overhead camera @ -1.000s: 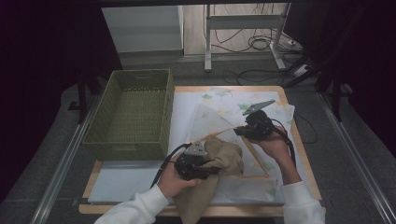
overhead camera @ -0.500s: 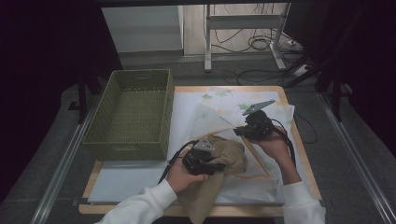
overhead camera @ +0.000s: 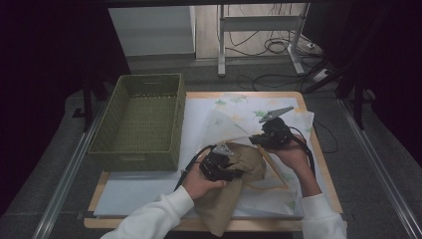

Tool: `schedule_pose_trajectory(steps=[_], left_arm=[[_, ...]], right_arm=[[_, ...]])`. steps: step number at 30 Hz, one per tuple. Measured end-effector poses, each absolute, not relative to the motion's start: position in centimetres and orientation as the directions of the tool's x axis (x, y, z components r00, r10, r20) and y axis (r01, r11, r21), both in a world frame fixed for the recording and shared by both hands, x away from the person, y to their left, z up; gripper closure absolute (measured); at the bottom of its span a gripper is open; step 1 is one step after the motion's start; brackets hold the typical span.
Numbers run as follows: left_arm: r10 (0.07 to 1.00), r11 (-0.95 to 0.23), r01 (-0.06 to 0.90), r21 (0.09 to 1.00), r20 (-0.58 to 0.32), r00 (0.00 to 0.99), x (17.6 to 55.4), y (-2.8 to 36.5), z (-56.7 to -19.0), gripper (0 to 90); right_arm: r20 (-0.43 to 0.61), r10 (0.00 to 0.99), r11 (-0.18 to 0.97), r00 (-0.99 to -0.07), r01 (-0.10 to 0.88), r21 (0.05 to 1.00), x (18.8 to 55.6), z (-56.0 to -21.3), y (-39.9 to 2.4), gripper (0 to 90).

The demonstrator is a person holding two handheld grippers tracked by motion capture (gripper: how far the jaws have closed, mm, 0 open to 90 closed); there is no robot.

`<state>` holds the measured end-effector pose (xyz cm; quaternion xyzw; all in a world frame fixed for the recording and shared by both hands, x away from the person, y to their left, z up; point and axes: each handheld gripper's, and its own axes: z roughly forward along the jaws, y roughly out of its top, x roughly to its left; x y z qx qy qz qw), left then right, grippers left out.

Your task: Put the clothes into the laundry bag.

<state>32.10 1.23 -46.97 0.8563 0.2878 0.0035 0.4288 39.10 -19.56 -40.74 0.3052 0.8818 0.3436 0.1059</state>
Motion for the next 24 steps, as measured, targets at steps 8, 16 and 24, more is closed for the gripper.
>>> schedule_pose_trajectory(steps=[8, 16, 24], left_arm=[[0.516, -0.458, 0.501, 0.734, -0.24, 0.823, 33.2, 0.8, -46.8, 70.7], [0.534, -0.453, 0.506, 0.734, -0.232, 0.813, 34.0, 0.5, -46.6, 70.7], [0.567, -0.438, 0.522, 0.732, -0.226, 0.792, 34.9, -0.1, -46.7, 70.6]], right_arm=[[0.028, 0.608, 0.571, -0.793, 0.462, 0.679, 39.0, -40.5, -19.6, 86.6], [0.029, 0.605, 0.559, -0.796, 0.45, 0.696, 38.6, -39.9, -19.9, 86.6], [0.026, 0.601, 0.553, -0.799, 0.439, 0.708, 38.4, -39.5, -19.9, 86.6]])
